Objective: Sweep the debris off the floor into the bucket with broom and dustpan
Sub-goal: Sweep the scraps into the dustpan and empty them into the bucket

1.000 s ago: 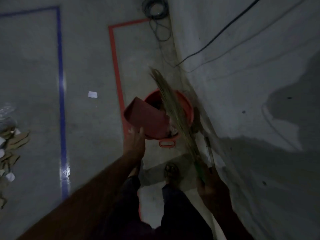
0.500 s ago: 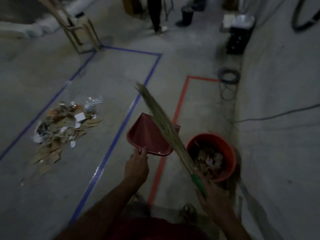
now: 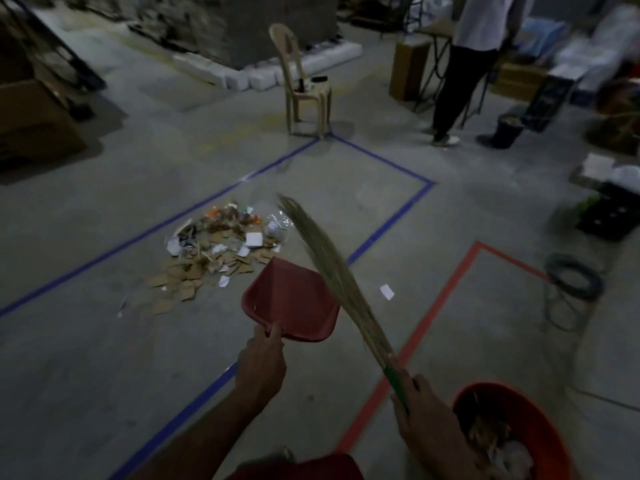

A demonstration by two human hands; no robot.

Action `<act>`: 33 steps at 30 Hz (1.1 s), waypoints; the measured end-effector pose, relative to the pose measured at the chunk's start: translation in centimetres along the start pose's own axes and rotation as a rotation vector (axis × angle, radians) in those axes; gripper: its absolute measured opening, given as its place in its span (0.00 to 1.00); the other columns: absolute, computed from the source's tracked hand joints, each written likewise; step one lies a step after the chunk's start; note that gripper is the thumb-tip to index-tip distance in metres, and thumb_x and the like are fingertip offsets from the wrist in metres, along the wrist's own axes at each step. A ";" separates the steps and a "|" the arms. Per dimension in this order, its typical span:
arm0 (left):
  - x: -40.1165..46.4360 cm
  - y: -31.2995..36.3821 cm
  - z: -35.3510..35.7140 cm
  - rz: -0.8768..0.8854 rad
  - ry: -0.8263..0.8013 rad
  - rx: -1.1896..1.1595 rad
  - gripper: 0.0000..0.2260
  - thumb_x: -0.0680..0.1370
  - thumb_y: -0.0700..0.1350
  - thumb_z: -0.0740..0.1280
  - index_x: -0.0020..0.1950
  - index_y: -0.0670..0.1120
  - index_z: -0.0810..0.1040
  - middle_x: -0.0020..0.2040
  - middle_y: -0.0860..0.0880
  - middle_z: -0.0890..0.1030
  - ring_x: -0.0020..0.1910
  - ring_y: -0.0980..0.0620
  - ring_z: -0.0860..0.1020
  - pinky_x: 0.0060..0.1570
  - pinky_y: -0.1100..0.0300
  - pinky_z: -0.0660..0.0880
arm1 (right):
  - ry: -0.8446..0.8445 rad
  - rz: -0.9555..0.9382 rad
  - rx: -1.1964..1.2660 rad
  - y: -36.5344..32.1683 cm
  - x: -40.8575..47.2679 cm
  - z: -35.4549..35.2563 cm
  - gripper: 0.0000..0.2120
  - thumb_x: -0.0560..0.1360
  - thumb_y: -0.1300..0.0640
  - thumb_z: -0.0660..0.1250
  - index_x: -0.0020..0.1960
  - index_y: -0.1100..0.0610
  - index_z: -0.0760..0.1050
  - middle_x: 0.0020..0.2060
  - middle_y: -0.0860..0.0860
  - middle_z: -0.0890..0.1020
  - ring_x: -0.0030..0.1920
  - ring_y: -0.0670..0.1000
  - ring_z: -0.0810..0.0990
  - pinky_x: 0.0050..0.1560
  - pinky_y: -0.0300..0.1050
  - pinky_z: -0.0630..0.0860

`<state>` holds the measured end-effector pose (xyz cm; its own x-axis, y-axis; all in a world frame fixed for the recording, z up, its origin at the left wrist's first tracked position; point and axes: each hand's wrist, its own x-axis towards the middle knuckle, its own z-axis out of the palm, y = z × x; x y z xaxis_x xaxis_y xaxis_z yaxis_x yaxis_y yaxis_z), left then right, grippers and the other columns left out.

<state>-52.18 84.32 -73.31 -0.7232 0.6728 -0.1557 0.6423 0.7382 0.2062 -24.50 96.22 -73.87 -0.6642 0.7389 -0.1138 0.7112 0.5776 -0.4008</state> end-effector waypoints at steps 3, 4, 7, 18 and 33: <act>2.6 -4.4 -0.9 -0.045 0.013 -0.032 0.15 0.82 0.42 0.60 0.69 0.49 0.66 0.57 0.45 0.71 0.43 0.50 0.69 0.40 0.56 0.66 | -0.044 -0.038 -0.008 -4.5 3.7 1.1 0.43 0.72 0.55 0.74 0.79 0.41 0.55 0.41 0.49 0.71 0.26 0.47 0.70 0.21 0.41 0.69; 3.6 -5.9 -1.2 -0.057 0.024 -0.052 0.15 0.82 0.42 0.60 0.68 0.49 0.67 0.57 0.46 0.71 0.44 0.49 0.72 0.40 0.56 0.66 | -0.049 -0.049 -0.006 -5.9 5.0 1.6 0.43 0.71 0.55 0.74 0.79 0.42 0.56 0.41 0.49 0.71 0.26 0.46 0.70 0.21 0.40 0.69; 6.2 -9.8 -2.2 -0.086 0.056 -0.068 0.15 0.81 0.42 0.61 0.68 0.49 0.67 0.56 0.45 0.71 0.46 0.46 0.76 0.38 0.55 0.68 | -0.058 -0.083 -0.011 -10.3 8.3 3.0 0.42 0.73 0.55 0.72 0.80 0.43 0.53 0.40 0.47 0.68 0.25 0.45 0.67 0.20 0.38 0.66; 13.4 -19.1 -3.4 -0.278 0.108 -0.100 0.15 0.81 0.43 0.63 0.68 0.47 0.71 0.54 0.43 0.74 0.42 0.44 0.77 0.36 0.55 0.65 | -0.136 -0.243 -0.088 -20.4 22.0 6.4 0.37 0.76 0.55 0.70 0.79 0.48 0.57 0.39 0.48 0.67 0.26 0.44 0.63 0.20 0.40 0.65; 35.1 -27.8 -3.0 -0.310 0.040 0.003 0.14 0.73 0.38 0.72 0.58 0.46 0.78 0.43 0.43 0.77 0.29 0.44 0.75 0.28 0.59 0.64 | -0.157 -0.160 -0.131 -26.0 48.7 9.6 0.36 0.81 0.56 0.61 0.81 0.45 0.45 0.45 0.53 0.71 0.31 0.49 0.69 0.26 0.43 0.64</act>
<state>-96.17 87.22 -81.60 -0.8941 0.4132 -0.1730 0.3903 0.9081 0.1518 -77.58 113.86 -77.74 -0.7912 0.5770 -0.2025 0.6108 0.7304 -0.3055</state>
